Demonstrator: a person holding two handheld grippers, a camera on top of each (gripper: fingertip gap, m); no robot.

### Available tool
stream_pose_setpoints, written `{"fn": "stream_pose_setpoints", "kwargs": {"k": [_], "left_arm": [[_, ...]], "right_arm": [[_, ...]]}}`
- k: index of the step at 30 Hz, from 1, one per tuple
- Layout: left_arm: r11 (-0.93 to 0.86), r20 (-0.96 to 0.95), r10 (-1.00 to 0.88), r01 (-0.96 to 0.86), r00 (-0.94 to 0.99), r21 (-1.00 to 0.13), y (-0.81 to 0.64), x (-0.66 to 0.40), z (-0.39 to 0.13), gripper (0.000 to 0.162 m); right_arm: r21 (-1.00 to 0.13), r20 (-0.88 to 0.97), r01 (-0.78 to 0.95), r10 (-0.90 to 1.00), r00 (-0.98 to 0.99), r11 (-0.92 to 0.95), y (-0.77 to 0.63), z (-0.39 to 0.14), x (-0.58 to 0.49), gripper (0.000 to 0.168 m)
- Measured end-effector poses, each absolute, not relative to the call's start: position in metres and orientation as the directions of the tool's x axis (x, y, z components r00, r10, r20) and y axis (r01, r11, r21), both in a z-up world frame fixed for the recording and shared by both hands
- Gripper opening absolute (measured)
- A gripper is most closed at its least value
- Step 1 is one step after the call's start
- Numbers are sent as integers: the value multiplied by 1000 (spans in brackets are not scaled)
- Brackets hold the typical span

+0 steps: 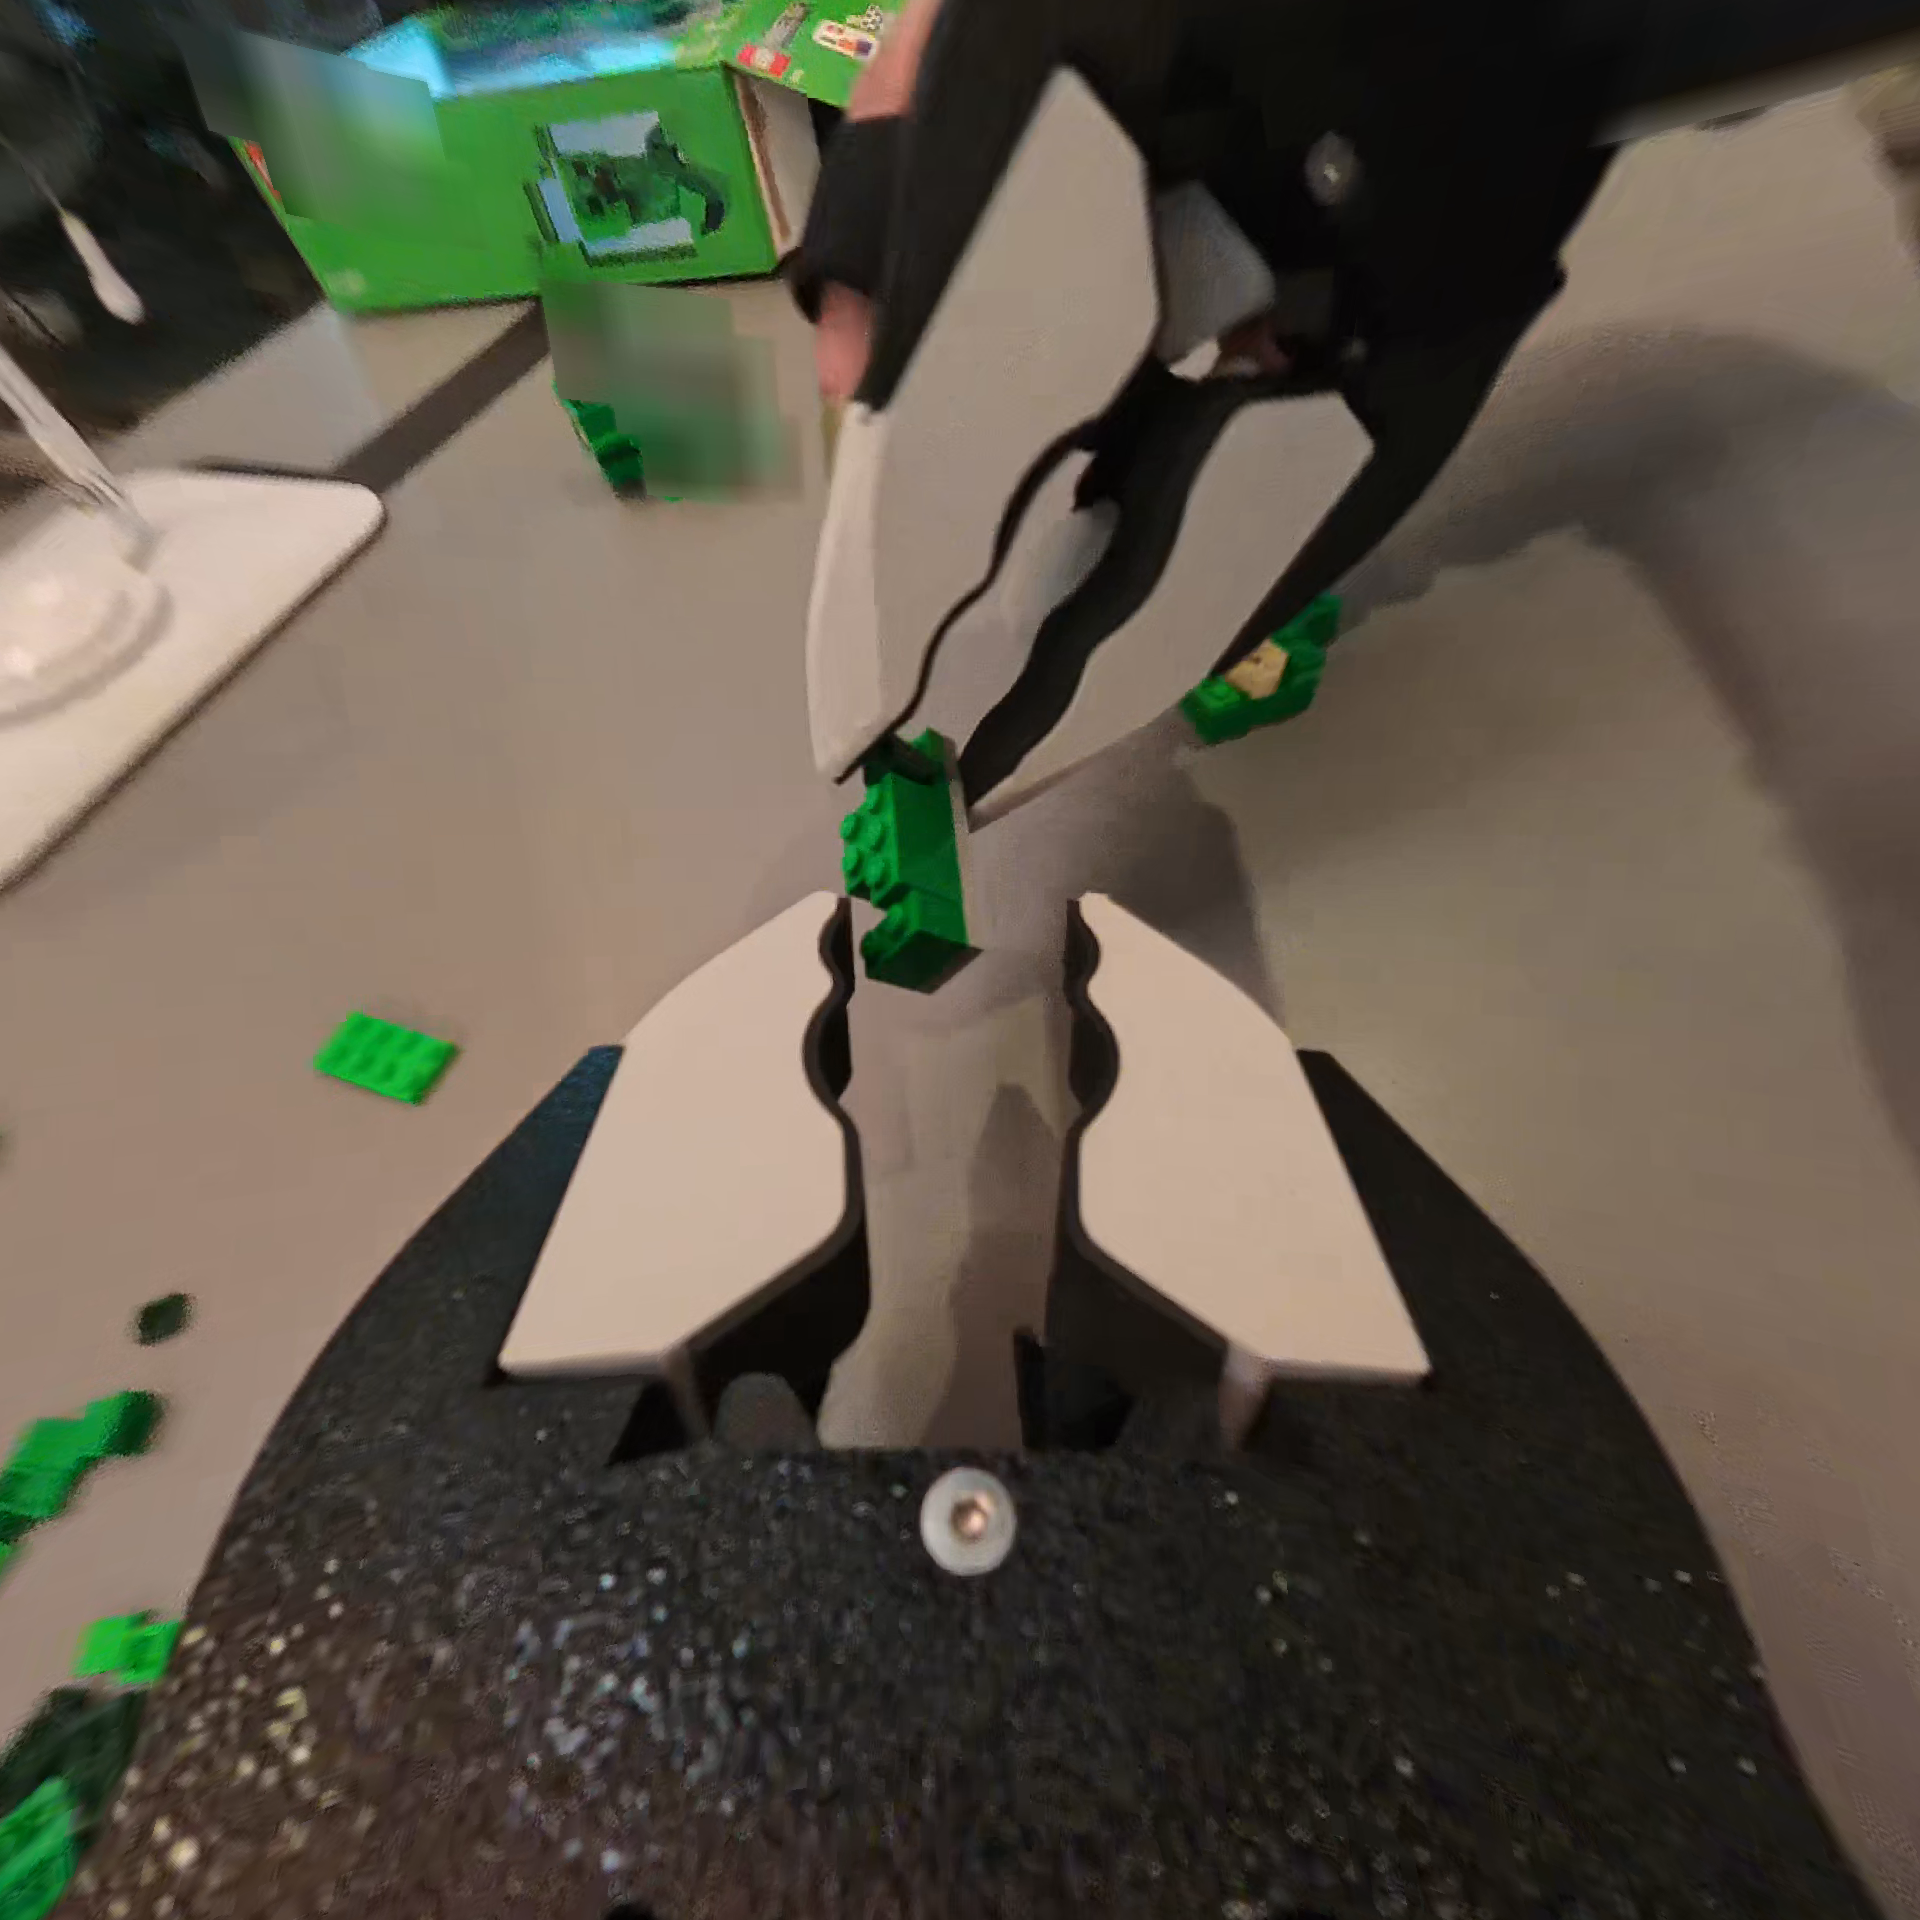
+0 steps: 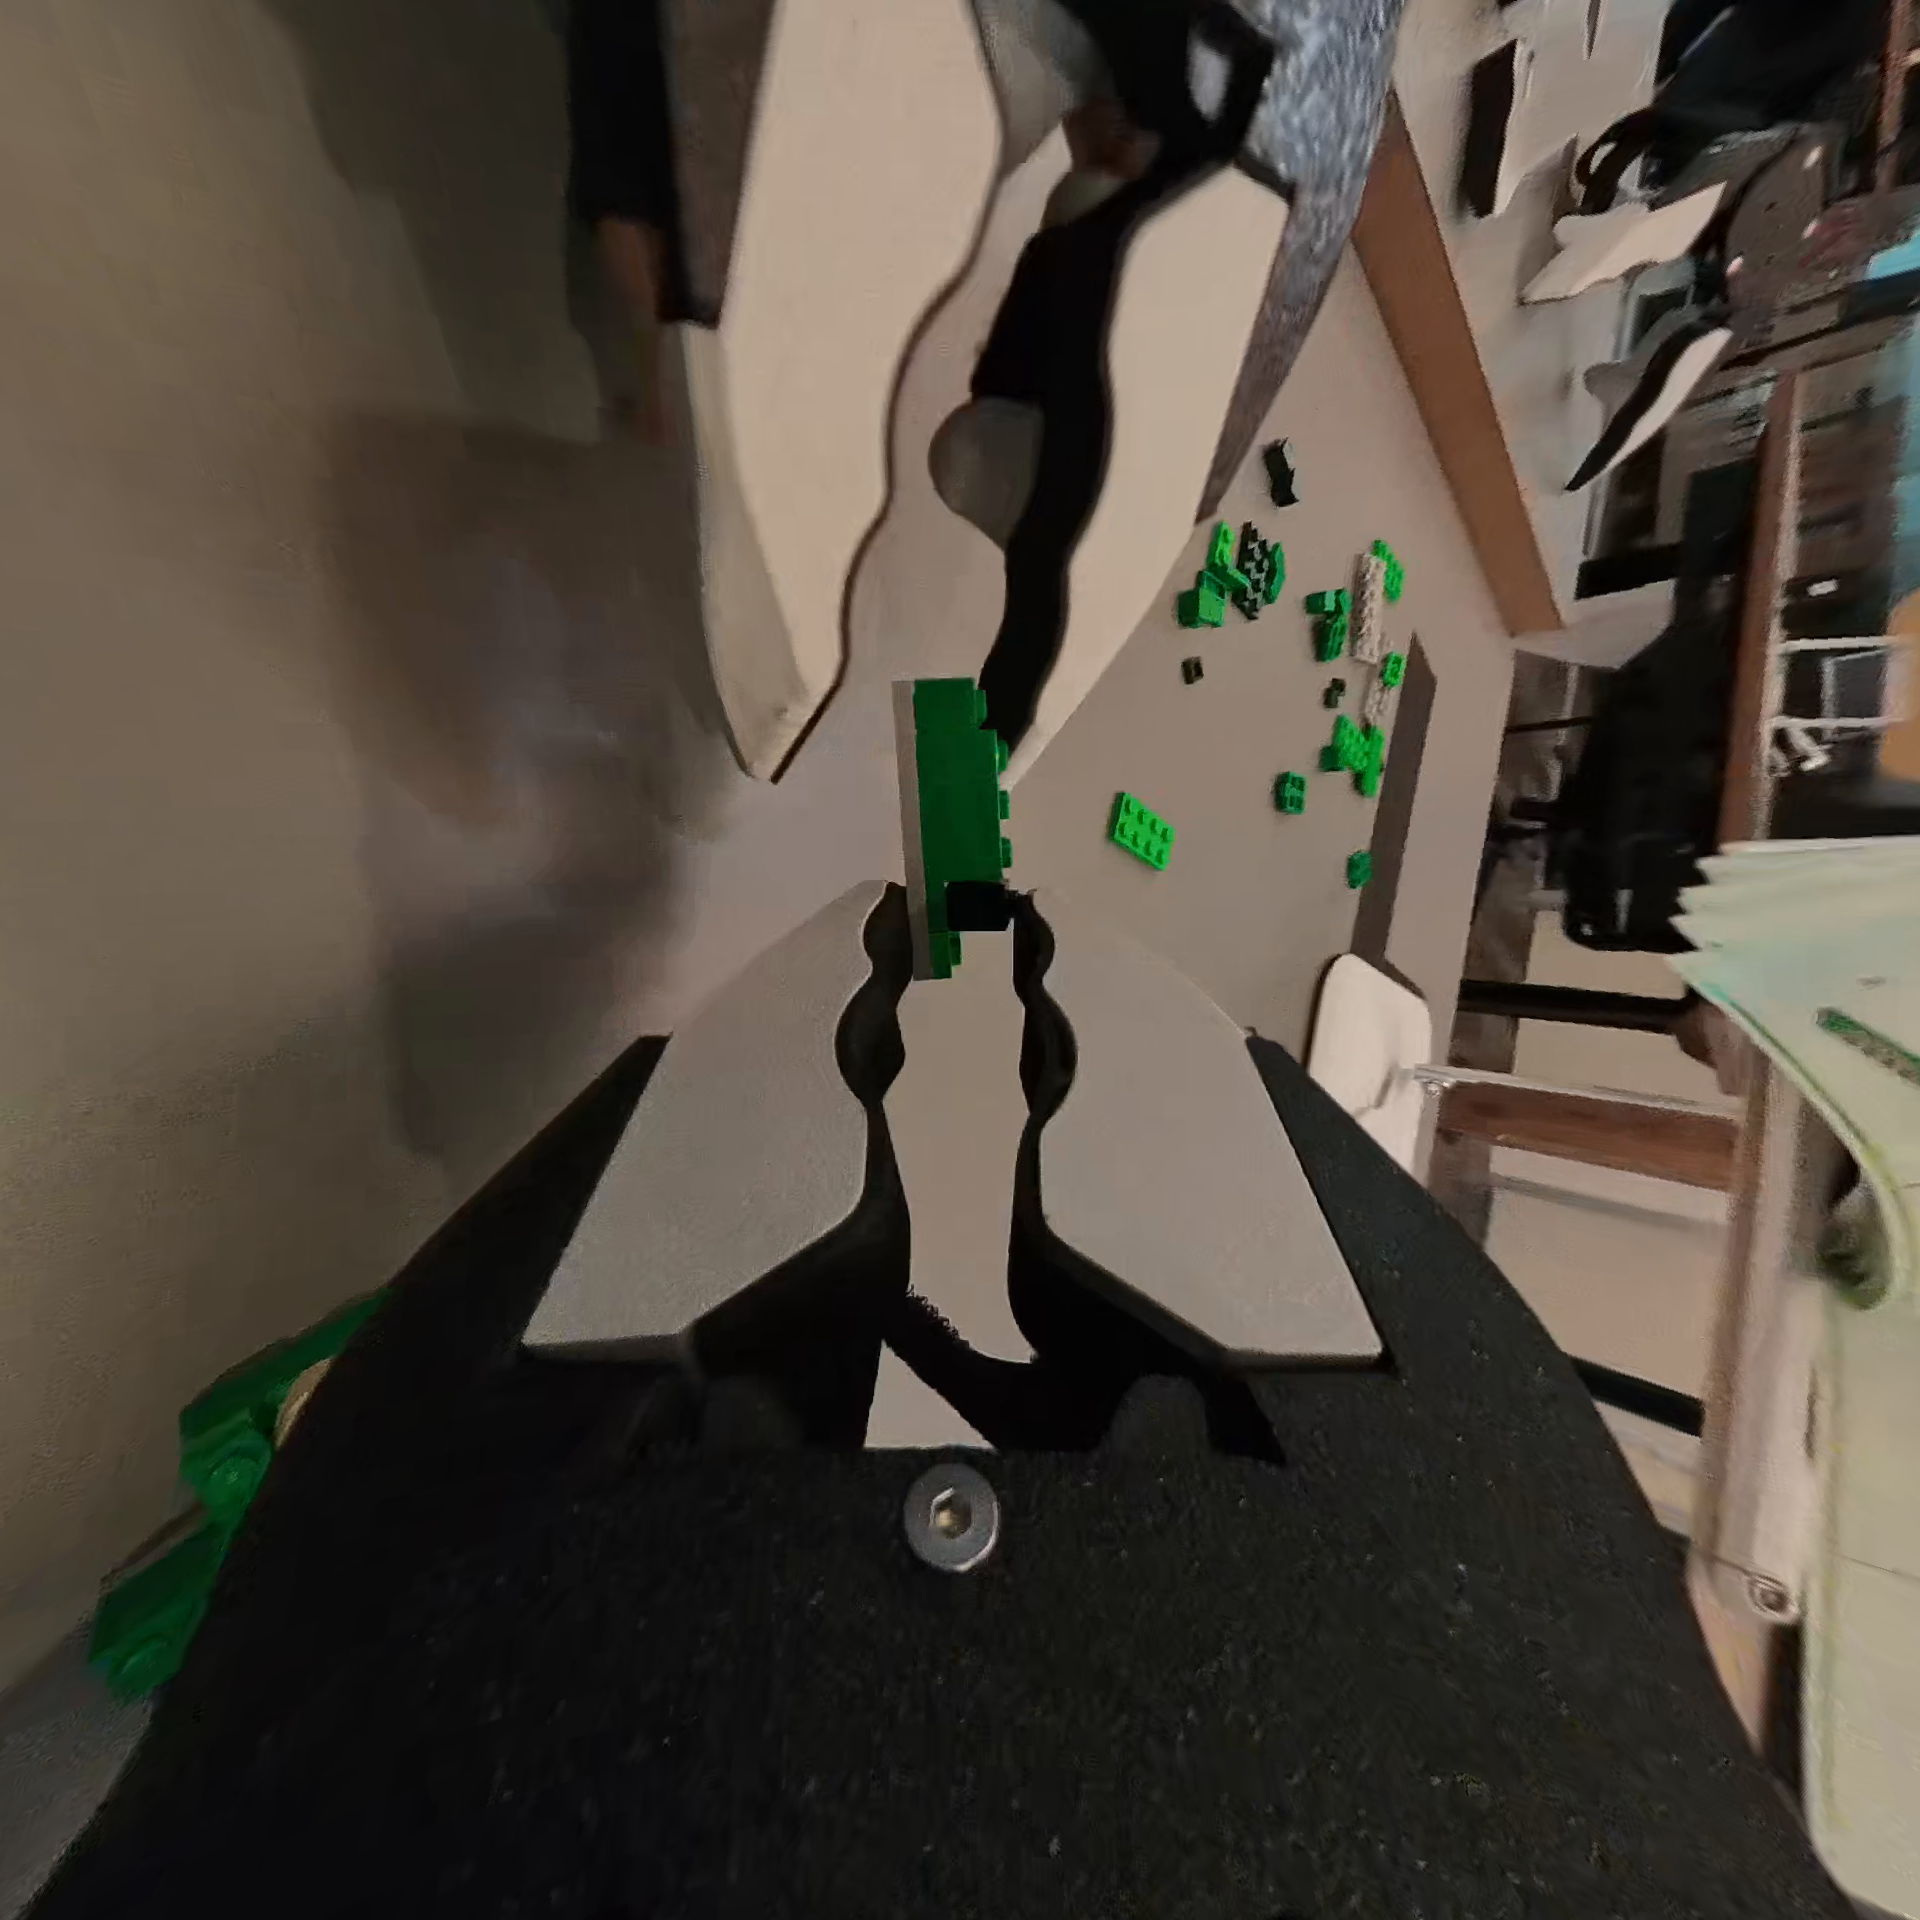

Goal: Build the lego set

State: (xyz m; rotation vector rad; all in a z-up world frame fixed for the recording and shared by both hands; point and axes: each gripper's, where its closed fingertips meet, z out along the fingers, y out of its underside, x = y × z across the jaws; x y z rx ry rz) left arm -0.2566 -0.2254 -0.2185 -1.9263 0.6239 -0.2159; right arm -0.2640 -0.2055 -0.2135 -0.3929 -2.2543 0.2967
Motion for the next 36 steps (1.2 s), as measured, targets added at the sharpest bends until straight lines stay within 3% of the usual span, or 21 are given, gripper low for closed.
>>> {"fn": "stream_pose_setpoints", "kwargs": {"k": [1,5,13,16,18,20,23,27,31,36], "left_arm": [[-298,-183,-508,-371,842,-880,-225,-256,-219,37],[-264,-310,-477,-470,822,-842,-222,-258,-220,33],[-220,-388,-468,-530,794,-819,-223,-257,-217,21],[-247,-262,-496,-424,828,-872,-224,-253,-215,27],[-268,-70,-521,-241,851,-933,-225,-249,-206,41],[-266,84,-521,-68,849,-962,-225,-253,-193,45],[-268,197,-517,61,833,-961,-226,-258,-184,38],[-339,259,-510,86,820,-937,-225,-256,-193,36],[-363,294,-513,107,806,-926,-225,-254,-195,22],[-365,225,-507,29,832,-930,-226,-253,-200,20]], "right_arm": [[-342,674,191,382,-632,920,-205,-214,-263,19],[-357,648,213,405,-645,910,-205,-214,-261,19],[-397,524,267,455,-719,878,-210,-213,-252,19],[-388,539,263,449,-713,883,-207,-211,-254,19],[-382,597,234,432,-676,894,-205,-205,-258,19],[-372,645,196,404,-649,908,-205,-199,-259,19],[-332,699,155,353,-622,931,-210,-199,-260,19],[-305,741,138,326,-587,942,-212,-195,-263,19],[-263,770,122,284,-572,957,-214,-190,-264,19],[-178,763,111,208,-612,978,-214,-195,-262,19]]}}
